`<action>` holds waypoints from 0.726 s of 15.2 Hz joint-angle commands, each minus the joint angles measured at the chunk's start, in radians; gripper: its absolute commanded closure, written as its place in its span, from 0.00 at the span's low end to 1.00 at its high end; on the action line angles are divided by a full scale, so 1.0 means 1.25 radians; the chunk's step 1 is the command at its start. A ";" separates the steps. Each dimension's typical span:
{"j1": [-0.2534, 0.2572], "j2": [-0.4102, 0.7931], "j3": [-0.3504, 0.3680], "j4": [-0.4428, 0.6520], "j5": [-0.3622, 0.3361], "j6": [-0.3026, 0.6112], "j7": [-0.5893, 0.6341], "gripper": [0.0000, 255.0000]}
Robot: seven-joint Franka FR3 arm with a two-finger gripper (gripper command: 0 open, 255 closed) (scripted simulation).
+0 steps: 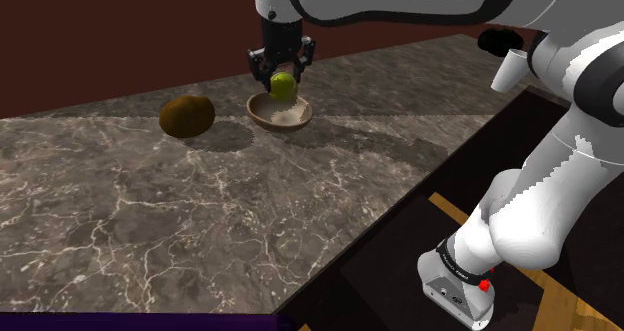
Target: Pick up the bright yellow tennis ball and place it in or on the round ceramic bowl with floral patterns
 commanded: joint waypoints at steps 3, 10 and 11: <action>-0.003 -0.005 -0.001 -0.039 0.000 0.035 0.007 1.00; -0.003 -0.005 -0.001 -0.039 0.000 0.035 0.007 0.00; -0.003 -0.005 -0.001 -0.039 0.000 0.035 0.007 0.00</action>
